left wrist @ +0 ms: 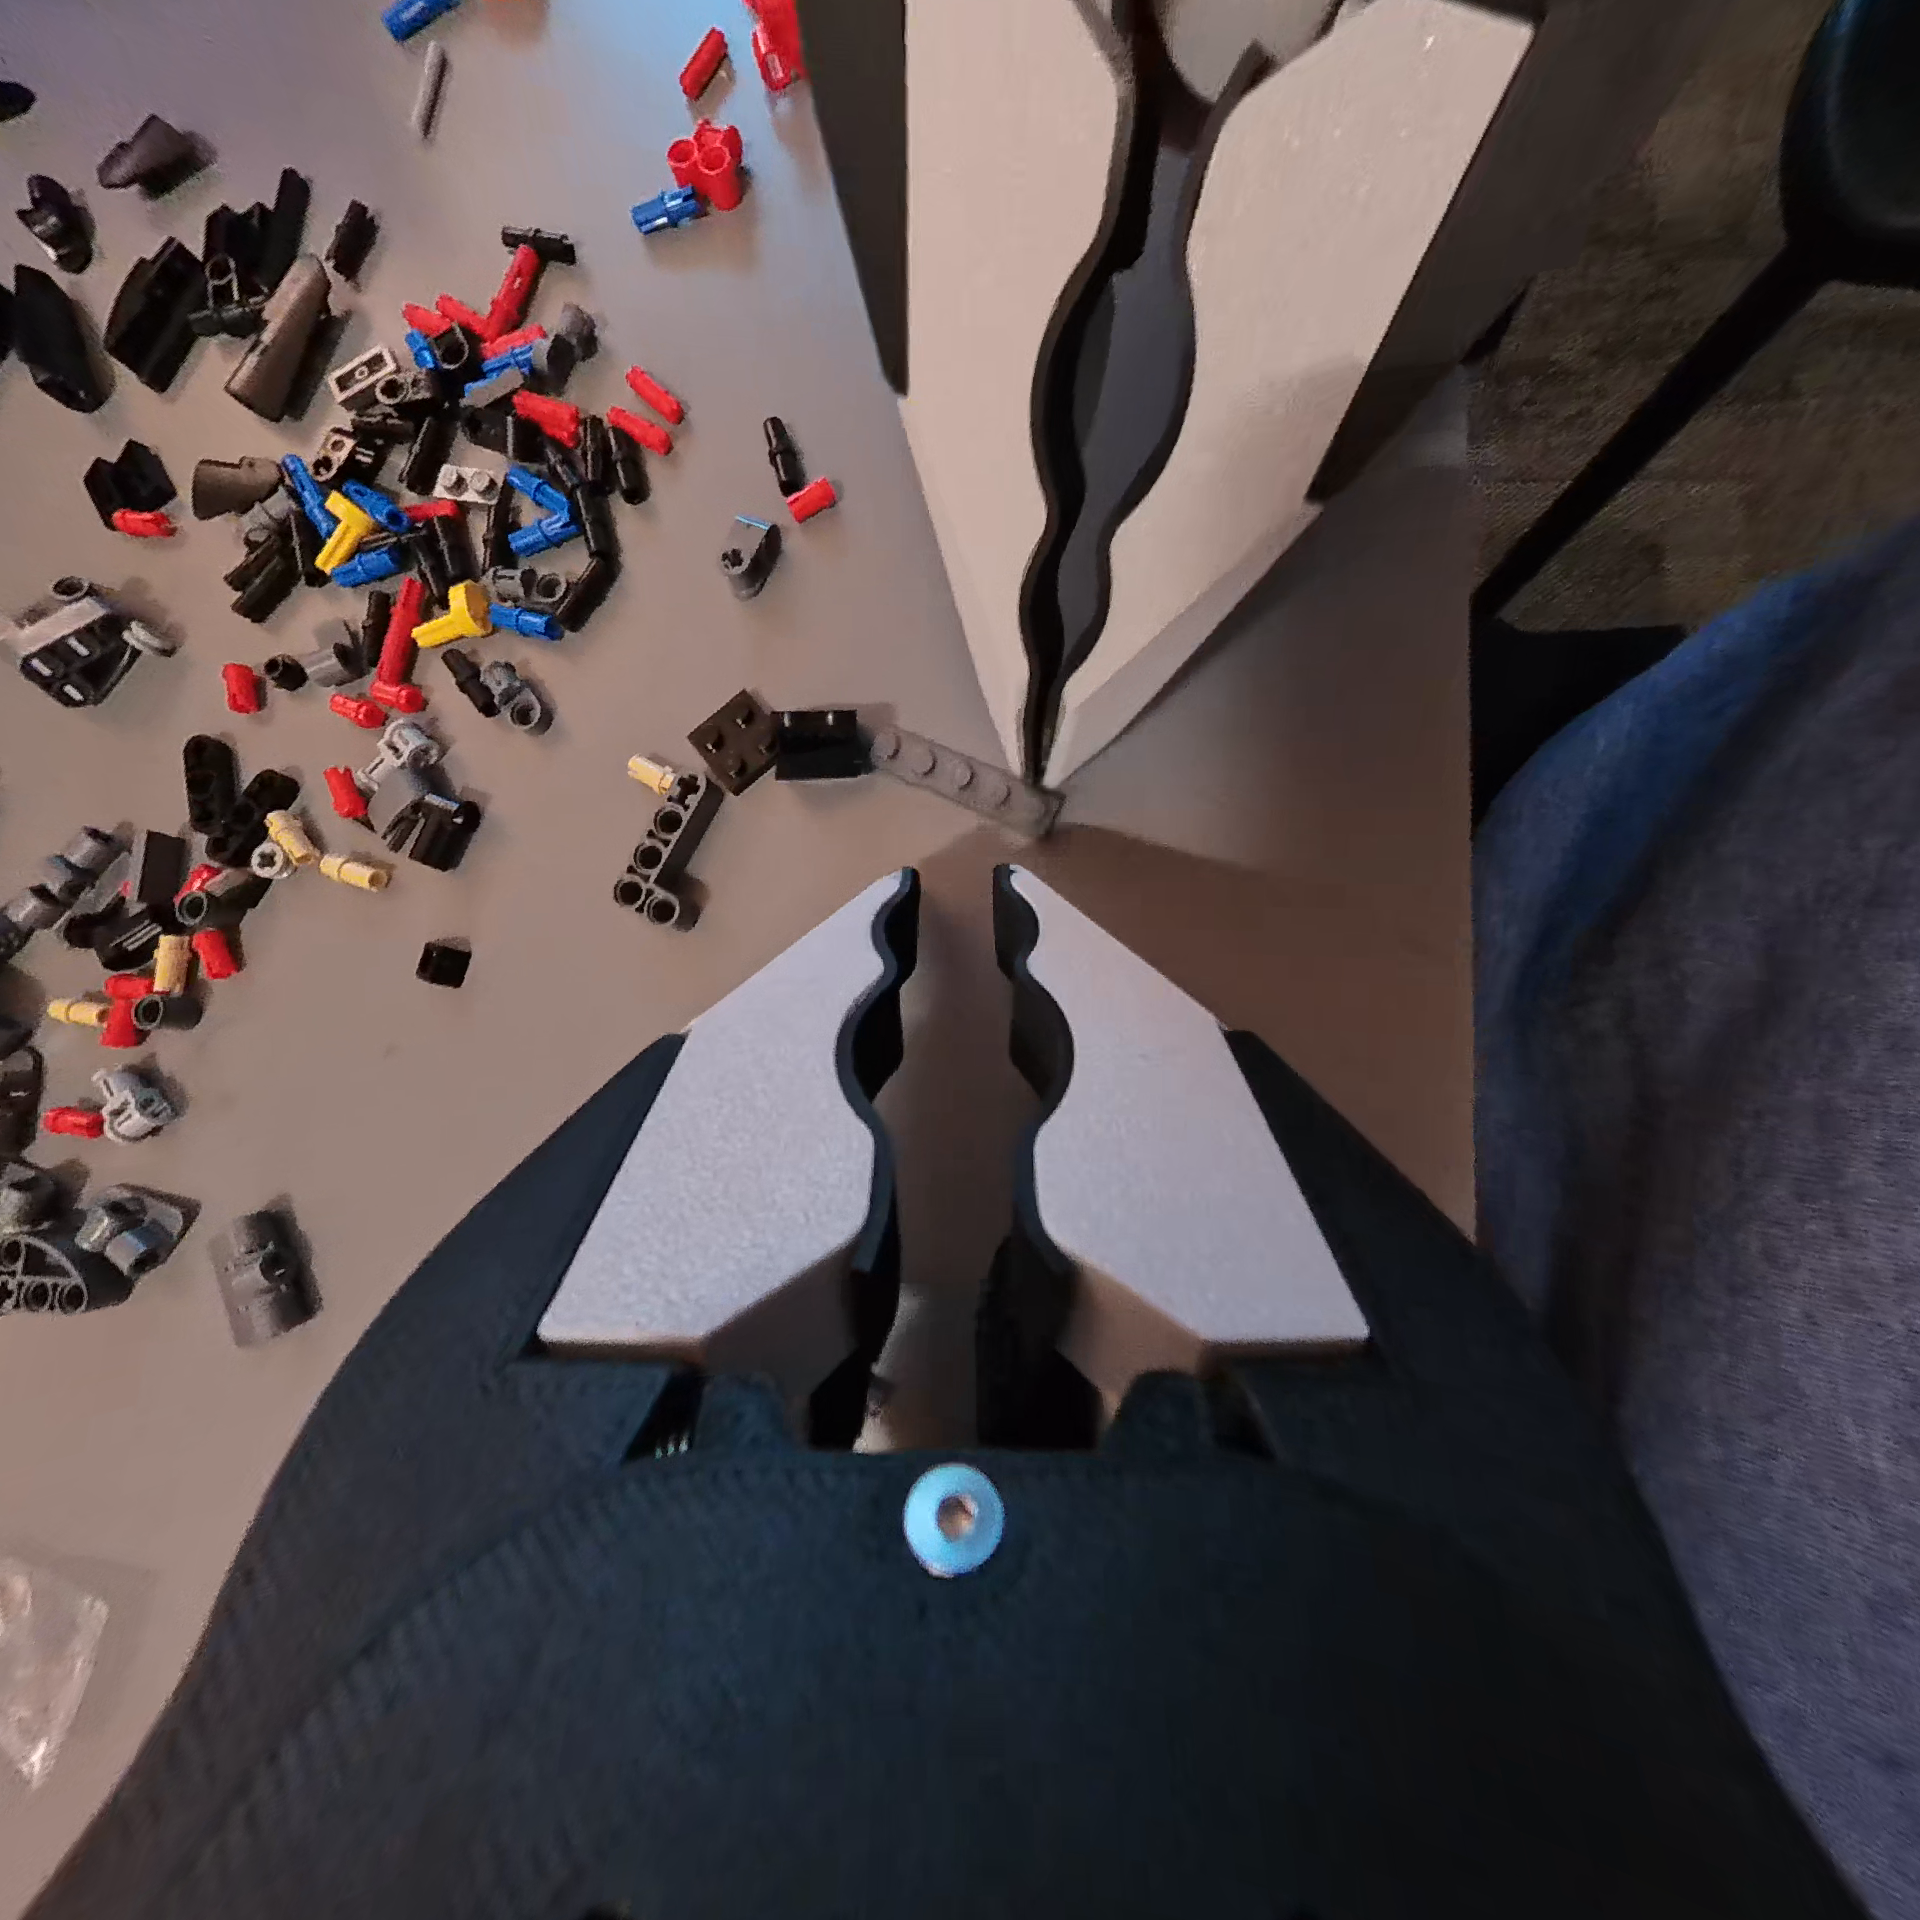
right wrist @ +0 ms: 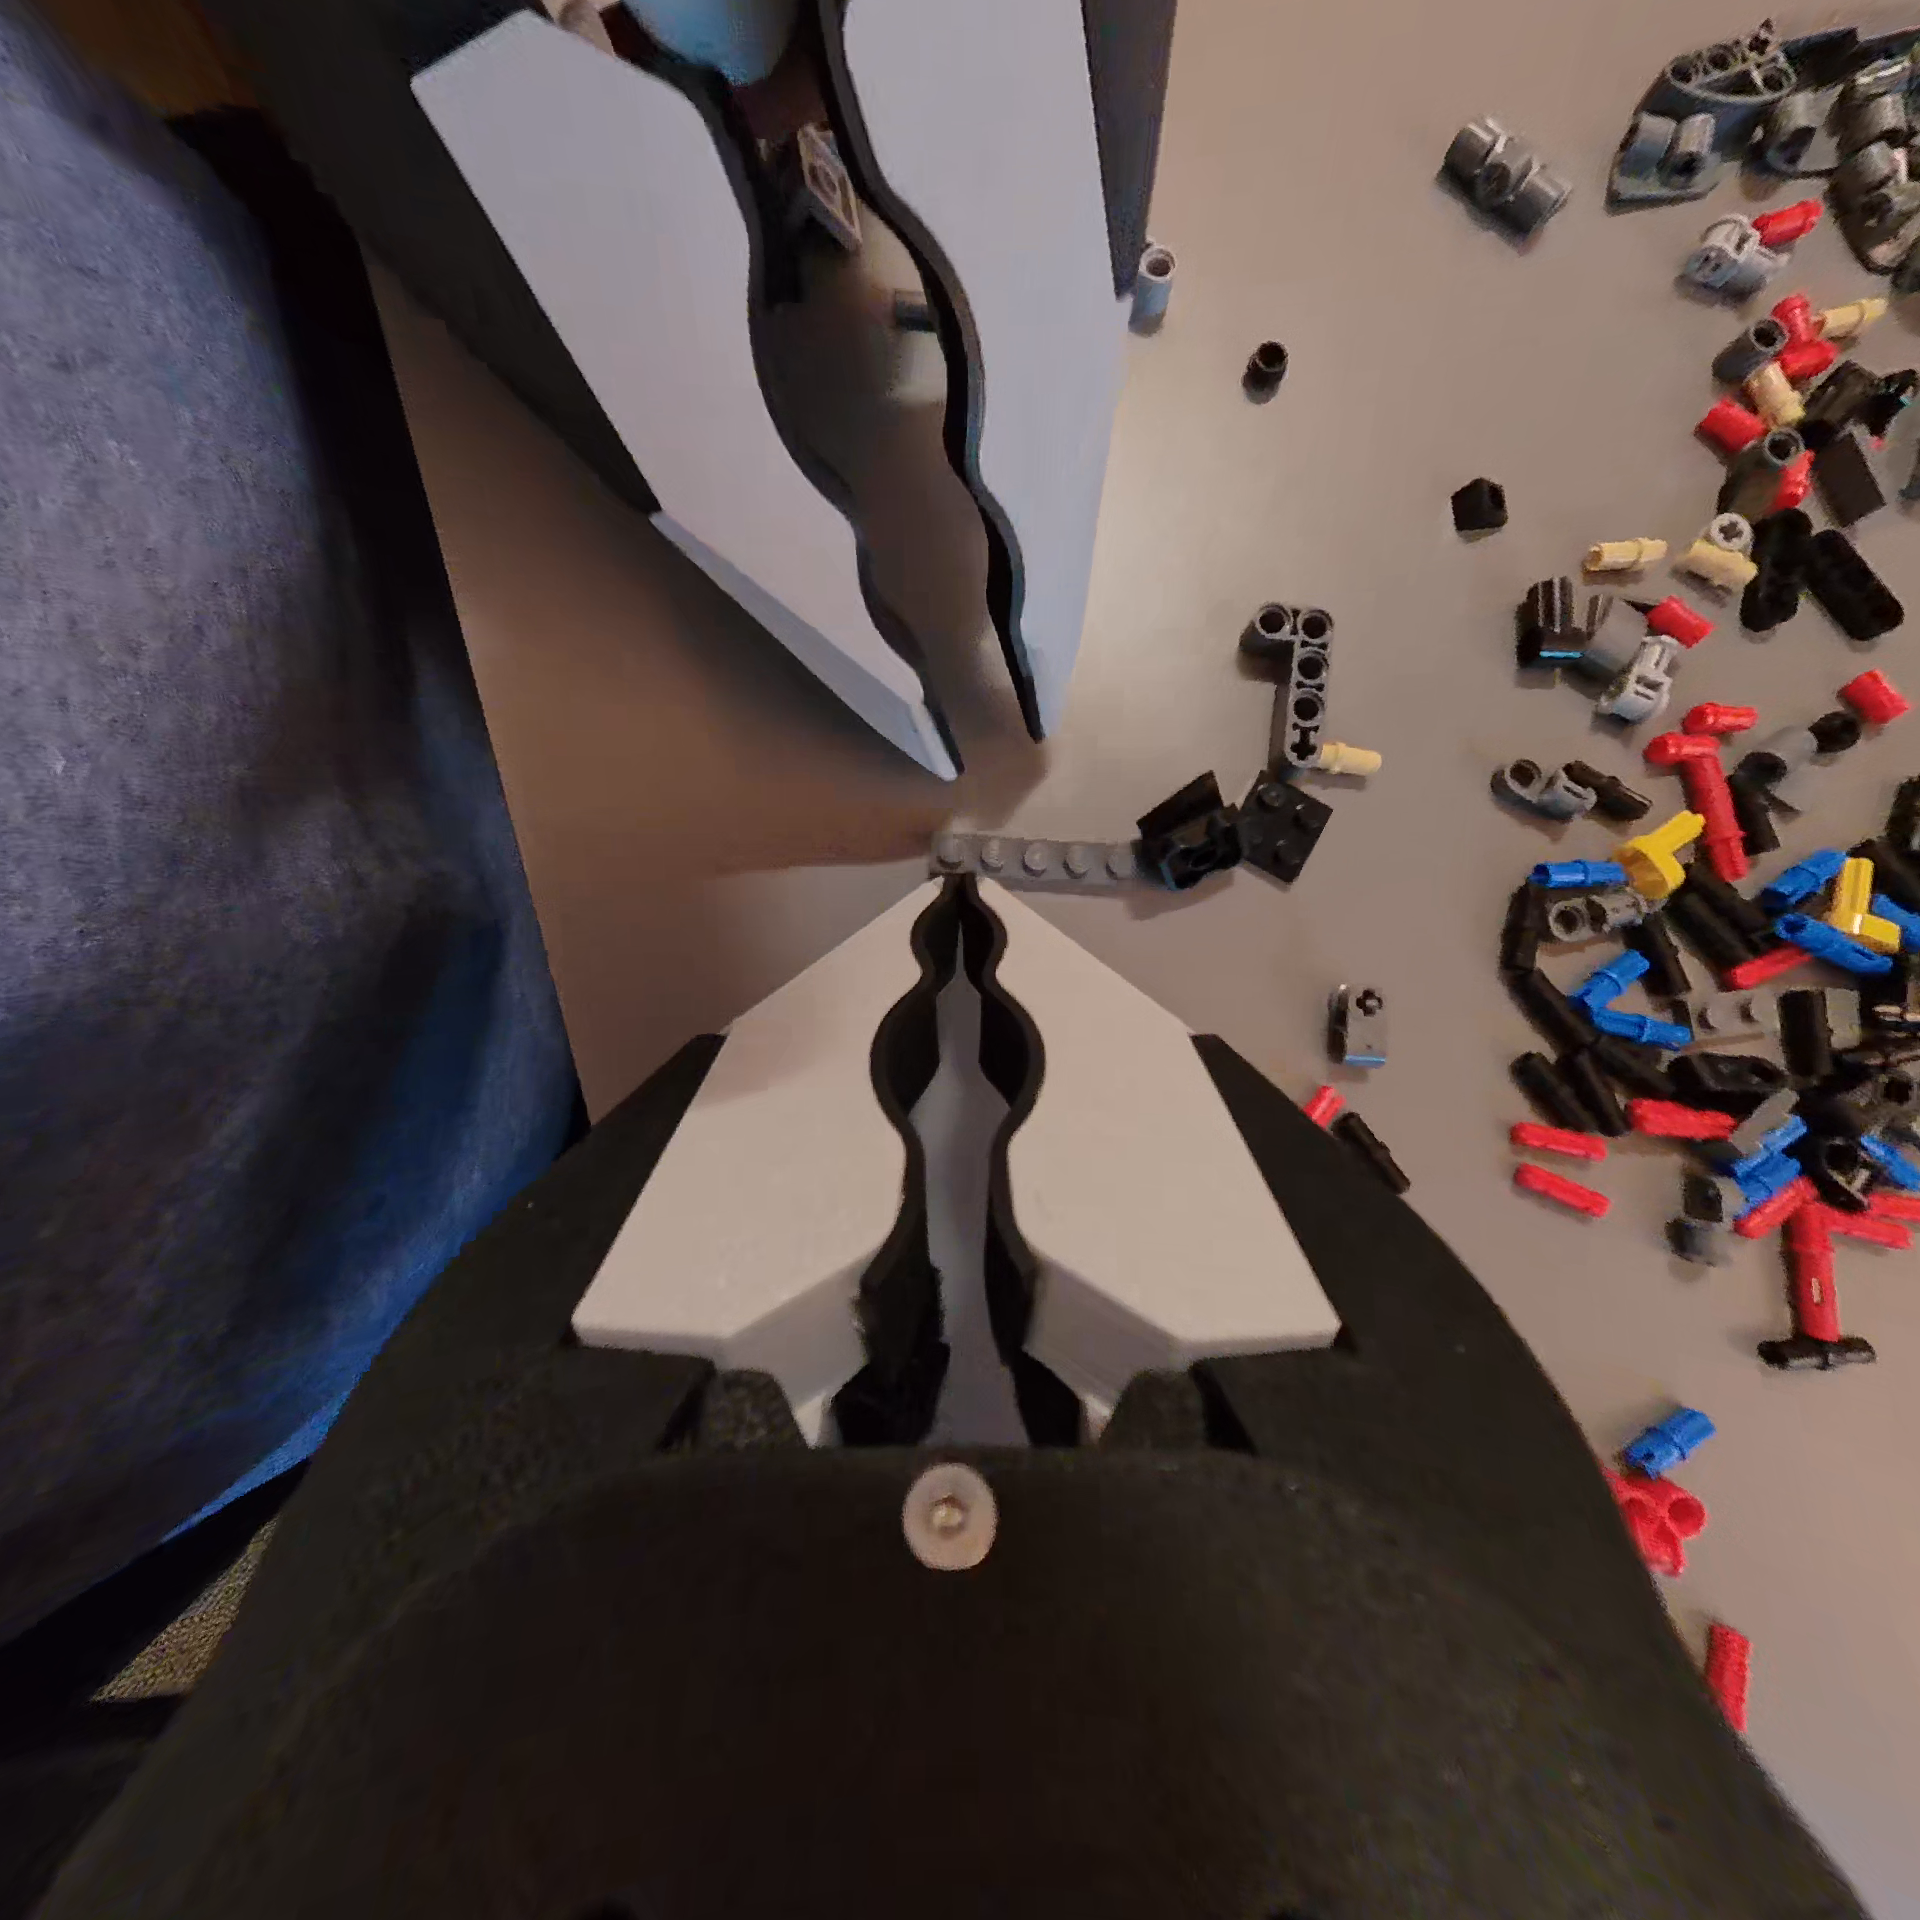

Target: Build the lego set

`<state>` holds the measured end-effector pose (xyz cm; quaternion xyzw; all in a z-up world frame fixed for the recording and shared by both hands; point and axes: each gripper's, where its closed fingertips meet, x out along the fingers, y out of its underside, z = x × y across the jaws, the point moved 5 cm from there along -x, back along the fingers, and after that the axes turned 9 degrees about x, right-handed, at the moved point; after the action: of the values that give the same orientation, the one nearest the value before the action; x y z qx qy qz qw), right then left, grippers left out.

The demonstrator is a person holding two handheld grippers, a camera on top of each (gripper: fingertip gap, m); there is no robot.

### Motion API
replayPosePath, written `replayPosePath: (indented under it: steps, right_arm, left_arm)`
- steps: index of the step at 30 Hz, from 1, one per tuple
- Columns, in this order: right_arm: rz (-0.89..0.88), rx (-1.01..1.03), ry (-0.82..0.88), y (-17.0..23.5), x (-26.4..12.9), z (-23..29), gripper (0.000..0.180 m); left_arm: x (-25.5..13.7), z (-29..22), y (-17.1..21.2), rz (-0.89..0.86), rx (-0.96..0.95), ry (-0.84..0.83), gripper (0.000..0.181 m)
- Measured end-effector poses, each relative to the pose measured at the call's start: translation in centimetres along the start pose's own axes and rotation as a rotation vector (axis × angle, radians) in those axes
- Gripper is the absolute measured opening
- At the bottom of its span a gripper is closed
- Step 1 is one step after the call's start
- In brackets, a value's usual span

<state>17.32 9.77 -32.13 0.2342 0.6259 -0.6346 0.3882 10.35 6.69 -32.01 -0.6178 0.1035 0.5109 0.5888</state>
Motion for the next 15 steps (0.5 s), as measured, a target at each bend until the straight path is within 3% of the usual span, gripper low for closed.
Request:
replayPosePath:
  steps: [5,15]
  right_arm:
    - [-0.014,0.003,-0.009,-0.8,0.7,0.3,0.000]
    - [-0.029,0.018,0.055,0.1,-2.0,-1.4,0.004]
  left_arm:
    - [-0.3,-0.2,0.0,0.021,-0.002,0.022,0.014]
    - [0.9,-0.4,-0.9,0.039,-0.010,0.009,0.018]
